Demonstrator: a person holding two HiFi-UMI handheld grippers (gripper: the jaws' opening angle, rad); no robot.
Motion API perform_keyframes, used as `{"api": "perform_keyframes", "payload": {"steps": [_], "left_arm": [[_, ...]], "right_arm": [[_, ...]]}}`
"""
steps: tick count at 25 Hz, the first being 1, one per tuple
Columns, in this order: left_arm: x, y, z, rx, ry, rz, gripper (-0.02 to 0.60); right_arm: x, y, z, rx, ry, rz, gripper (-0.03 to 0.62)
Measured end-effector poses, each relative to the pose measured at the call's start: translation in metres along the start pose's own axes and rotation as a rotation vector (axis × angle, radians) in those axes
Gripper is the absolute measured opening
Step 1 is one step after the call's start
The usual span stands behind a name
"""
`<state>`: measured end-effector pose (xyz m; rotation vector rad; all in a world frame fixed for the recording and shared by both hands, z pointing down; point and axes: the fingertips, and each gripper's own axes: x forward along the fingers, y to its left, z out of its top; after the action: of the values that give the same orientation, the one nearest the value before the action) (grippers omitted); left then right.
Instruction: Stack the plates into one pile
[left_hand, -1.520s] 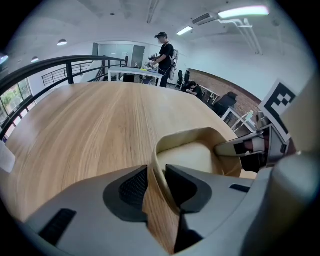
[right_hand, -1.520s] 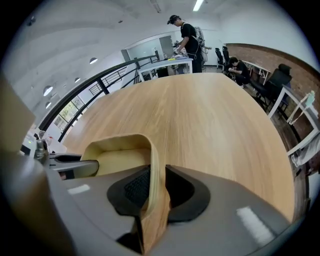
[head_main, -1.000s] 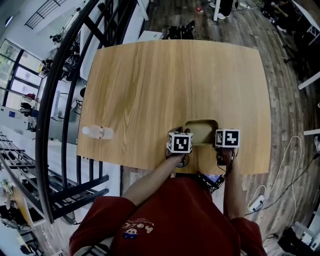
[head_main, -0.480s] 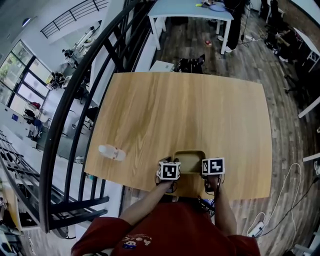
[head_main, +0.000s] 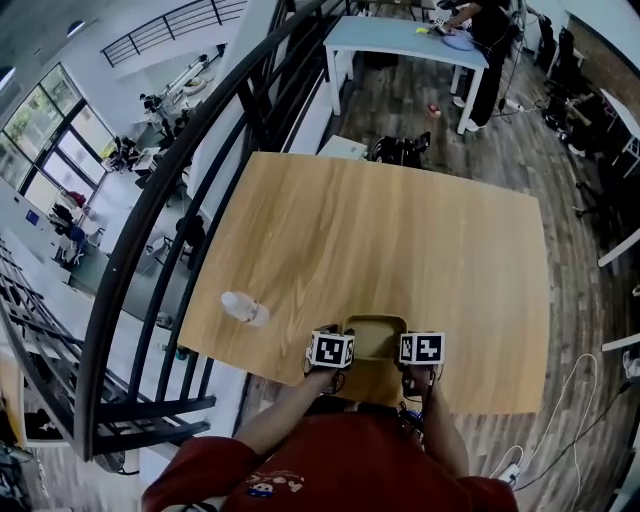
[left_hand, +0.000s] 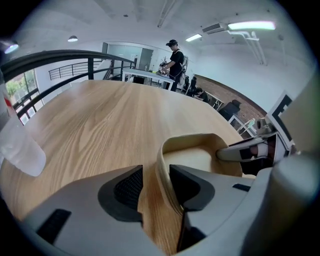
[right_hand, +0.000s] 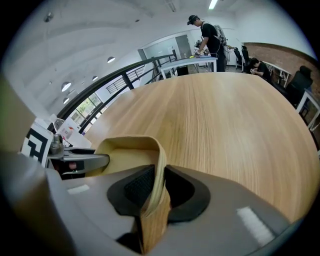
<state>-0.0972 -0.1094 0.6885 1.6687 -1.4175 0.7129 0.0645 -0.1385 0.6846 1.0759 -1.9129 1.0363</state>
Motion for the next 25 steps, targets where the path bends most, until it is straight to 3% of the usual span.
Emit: {"api": "perform_keyframes", "payload": {"steps": [6, 17, 25], "left_arm": [[-0.017, 0.008, 0.014, -0.009, -0.044, -0.011, 0.183], [-0.048, 0.008, 0.048, 0.012, -0.138, -0.040, 0.187], [-0.045, -0.010, 0.052, 0.042, -0.139, -0.078, 0.214]], "right_arm": [[-0.014, 0.005, 0.015, -0.002, -0.065, -0.011, 0.120], [-0.066, 0.024, 0.068, -0.035, -0.246, 0.006, 0.120], [-0.067, 0.028, 0.063, -0.039, -0.230, 0.006, 0.120]]}}
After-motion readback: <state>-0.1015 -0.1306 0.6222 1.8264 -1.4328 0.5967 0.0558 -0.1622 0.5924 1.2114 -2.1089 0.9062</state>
